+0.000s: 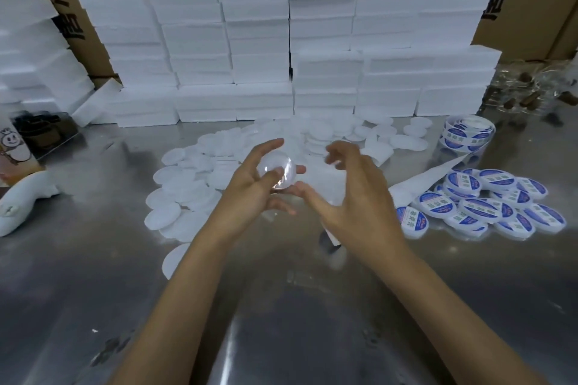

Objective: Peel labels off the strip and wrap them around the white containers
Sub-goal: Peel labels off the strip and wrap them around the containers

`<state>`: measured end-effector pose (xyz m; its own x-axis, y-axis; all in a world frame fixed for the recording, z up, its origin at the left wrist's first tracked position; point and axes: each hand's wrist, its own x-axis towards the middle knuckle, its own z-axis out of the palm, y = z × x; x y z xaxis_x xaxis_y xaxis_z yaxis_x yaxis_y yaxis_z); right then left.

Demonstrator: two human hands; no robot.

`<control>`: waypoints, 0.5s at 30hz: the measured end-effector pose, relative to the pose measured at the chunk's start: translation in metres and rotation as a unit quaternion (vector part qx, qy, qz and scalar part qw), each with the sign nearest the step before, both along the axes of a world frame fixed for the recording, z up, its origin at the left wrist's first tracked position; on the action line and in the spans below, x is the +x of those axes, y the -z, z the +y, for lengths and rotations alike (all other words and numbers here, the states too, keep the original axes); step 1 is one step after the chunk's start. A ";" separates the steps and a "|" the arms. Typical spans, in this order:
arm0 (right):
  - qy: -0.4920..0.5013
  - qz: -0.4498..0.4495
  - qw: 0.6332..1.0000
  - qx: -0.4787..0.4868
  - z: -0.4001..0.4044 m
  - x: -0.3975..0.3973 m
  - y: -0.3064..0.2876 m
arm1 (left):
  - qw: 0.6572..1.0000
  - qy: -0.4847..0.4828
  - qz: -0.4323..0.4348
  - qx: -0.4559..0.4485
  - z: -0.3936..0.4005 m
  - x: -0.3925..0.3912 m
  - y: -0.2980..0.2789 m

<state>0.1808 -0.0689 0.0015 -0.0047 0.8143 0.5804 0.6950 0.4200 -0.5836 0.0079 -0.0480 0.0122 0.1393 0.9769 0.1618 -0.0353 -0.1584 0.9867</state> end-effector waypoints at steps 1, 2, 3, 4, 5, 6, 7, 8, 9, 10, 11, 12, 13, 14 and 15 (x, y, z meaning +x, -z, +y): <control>0.023 -0.009 0.999 -0.022 -0.001 0.013 0.001 | 1.000 -0.010 0.001 -0.006 0.000 0.000 0.000; 0.046 -0.030 0.997 -0.050 -0.003 0.026 0.003 | 1.000 -0.020 0.006 -0.013 0.001 0.000 0.000; 0.063 -0.059 0.992 -0.090 -0.004 0.038 0.005 | 0.999 -0.027 0.013 -0.018 0.001 0.000 0.000; 0.071 -0.091 0.983 -0.141 -0.006 0.049 0.008 | 0.999 -0.032 0.018 -0.021 0.002 0.001 0.001; 0.067 -0.128 0.970 -0.196 -0.009 0.058 0.011 | 0.999 -0.034 0.019 -0.022 0.002 0.002 0.003; 0.048 -0.165 0.953 -0.250 -0.012 0.063 0.013 | 0.999 -0.035 0.019 -0.022 0.001 0.005 0.005; 0.014 -0.196 0.937 -0.290 -0.014 0.065 0.016 | 0.999 -0.034 0.026 -0.019 0.001 0.007 0.008; -0.024 -0.222 0.923 -0.312 -0.016 0.064 0.019 | 0.998 -0.031 0.047 -0.013 0.002 0.008 0.012; -0.056 -0.239 0.918 -0.311 -0.016 0.060 0.023 | 0.997 -0.024 0.078 -0.007 0.002 0.010 0.016; -0.075 -0.243 0.922 -0.293 -0.014 0.056 0.027 | 0.994 -0.012 0.108 -0.005 0.002 0.011 0.020; -0.081 -0.236 0.931 -0.267 -0.011 0.052 0.031 | 0.992 0.000 0.126 -0.009 0.002 0.012 0.022; -0.078 -0.225 0.941 -0.241 -0.007 0.049 0.034 | 0.991 0.006 0.131 -0.016 0.002 0.013 0.024; -0.068 -0.211 0.952 -0.213 -0.002 0.047 0.036 | 0.992 0.007 0.125 -0.022 0.002 0.013 0.026; -0.057 -0.195 0.960 -0.194 0.004 0.045 0.037 | 0.993 0.002 0.117 -0.023 0.003 0.013 0.027; -0.057 -0.173 0.965 -0.191 0.009 0.045 0.036 | 0.994 -0.008 0.110 -0.018 0.004 0.012 0.027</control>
